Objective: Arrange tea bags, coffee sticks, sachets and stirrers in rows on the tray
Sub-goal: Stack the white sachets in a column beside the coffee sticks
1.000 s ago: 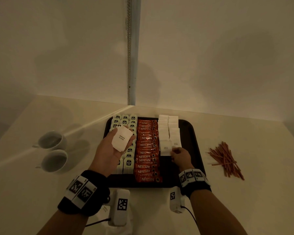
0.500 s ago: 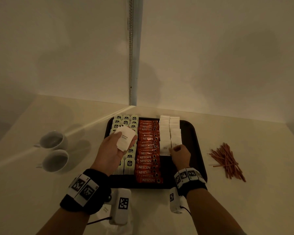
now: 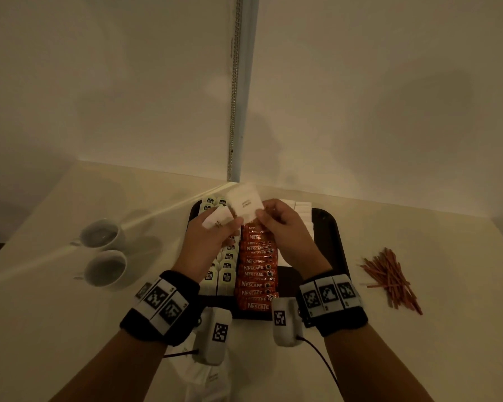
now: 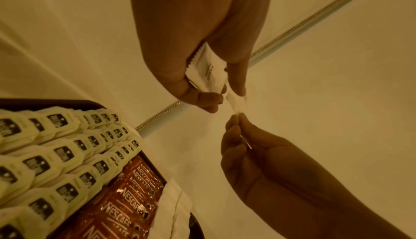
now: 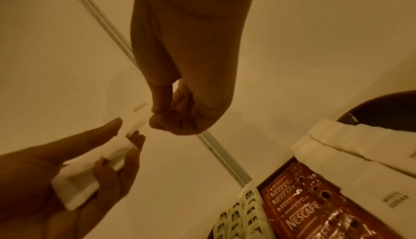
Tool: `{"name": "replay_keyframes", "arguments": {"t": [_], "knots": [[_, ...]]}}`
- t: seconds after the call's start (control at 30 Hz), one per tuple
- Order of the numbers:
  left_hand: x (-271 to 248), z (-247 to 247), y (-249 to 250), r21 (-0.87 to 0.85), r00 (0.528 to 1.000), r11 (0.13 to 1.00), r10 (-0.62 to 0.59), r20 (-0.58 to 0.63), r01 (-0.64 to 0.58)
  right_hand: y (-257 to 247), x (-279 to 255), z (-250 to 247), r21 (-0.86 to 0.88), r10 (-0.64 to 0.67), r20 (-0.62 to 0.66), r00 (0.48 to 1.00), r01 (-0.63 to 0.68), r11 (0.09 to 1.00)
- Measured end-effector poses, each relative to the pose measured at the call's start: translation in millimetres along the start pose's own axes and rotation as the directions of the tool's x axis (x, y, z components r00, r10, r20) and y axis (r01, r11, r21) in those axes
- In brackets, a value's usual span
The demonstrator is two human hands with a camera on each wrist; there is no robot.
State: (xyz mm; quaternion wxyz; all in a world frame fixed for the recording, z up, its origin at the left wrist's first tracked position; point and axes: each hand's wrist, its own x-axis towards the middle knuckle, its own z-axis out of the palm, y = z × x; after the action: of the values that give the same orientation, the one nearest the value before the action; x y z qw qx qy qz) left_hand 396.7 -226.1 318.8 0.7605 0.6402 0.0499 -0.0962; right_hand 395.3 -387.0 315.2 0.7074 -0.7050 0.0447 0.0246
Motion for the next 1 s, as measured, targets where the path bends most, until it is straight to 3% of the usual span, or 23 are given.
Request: {"name": "replay_keyframes", "arguments": {"t": [0.13,0.23,0.37,0.53,0.67,0.77,0.9,1.0], "knots": [[-3,2,4,0.078,0.995,0.993,0.090,-0.045,-0.086,8,-12,5,-0.029,0.043,0.063,0.997,-0.041,0.999],[-4,3,6,0.109,0.991,0.988,0.115,-0.074,-0.106,12,-18,8,-0.004,0.028,0.037,0.999,-0.028,1.000],[-5,2,5,0.086,0.995,0.994,0.075,-0.066,-0.069,14,-21,5,0.037,-0.012,-0.052,0.999,0.014,0.999],[-9,5,2,0.048,1.000,0.999,0.008,-0.004,-0.008,18,-25,1,0.017,-0.005,-0.029,1.000,0.005,1.000],[-8,4,-1,-0.191,0.991,0.973,-0.127,0.032,0.131,23,-25,-29,0.018,0.039,-0.137,0.990,-0.037,0.999],[-11,-5,-4,-0.336,0.985,0.927,-0.171,0.016,0.166,46,-20,-70,-0.106,0.092,-0.334,0.938,-0.135,0.985],[-14,-16,-11,-0.166,0.985,0.974,-0.165,-0.054,0.154,87,-13,-116,-0.271,0.176,-0.524,0.833,-0.360,0.893],[-14,-19,-12,-0.175,0.981,0.972,-0.174,-0.085,0.157,114,-11,-133,-0.386,0.229,-0.543,0.808,-0.482,0.786]]}}
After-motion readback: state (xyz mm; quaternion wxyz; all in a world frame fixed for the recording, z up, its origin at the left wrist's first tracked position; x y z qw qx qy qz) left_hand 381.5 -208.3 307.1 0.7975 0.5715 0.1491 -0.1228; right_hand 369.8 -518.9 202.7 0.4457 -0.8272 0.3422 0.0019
